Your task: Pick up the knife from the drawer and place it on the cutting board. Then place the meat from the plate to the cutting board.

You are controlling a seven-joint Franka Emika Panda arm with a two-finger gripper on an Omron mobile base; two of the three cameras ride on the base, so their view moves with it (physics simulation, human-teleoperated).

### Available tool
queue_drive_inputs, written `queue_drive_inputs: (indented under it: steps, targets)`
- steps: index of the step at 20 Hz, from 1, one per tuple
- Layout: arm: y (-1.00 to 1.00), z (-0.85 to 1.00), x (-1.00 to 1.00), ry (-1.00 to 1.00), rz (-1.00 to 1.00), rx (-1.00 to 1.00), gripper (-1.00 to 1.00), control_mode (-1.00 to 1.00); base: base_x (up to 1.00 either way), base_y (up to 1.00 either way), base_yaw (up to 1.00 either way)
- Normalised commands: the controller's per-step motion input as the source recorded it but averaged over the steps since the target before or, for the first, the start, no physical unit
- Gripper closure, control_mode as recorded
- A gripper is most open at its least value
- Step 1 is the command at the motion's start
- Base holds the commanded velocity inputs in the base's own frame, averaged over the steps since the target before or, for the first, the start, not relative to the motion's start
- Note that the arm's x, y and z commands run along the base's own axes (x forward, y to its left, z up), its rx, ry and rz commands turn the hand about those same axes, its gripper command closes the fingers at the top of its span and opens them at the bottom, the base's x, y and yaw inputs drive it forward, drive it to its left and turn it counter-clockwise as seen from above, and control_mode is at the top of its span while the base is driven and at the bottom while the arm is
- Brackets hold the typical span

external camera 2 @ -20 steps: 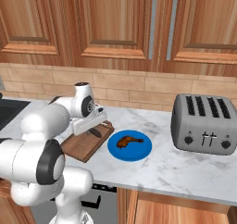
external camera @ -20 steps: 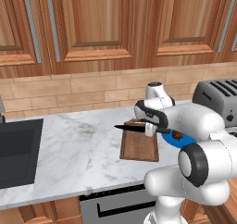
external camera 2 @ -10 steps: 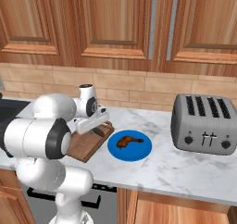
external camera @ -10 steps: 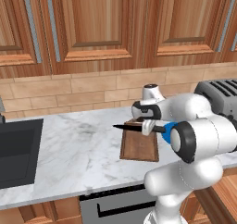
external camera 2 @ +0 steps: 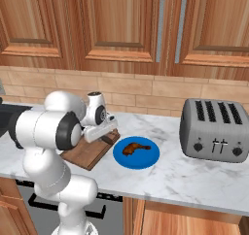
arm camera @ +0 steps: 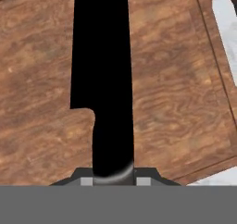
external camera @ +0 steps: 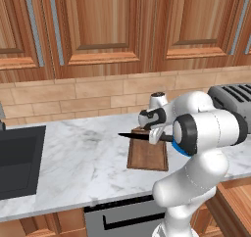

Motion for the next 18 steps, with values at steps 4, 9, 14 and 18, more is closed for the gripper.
queue_drive_inputs:
  steps: [4, 9, 14, 18]
  targets:
    - [-0.05, -0.22, 0.05, 0.00, 0.02, 0.03, 1.00, -1.00, 0.00, 0.00, 0.00]
    - [-0.02, -0.23, 0.02, 0.00, 0.02, 0.03, 1.00, -1.00, 0.00, 0.00, 0.00]
    - [0.00, -0.21, 0.00, 0.00, 0.00, 0.02, -1.00, -1.00, 0.00, 0.00, 0.00]
    - [0.00, 0.00, -0.01, -0.04, 0.00, 0.06, -1.00, -1.00, 0.00, 0.00, 0.00]
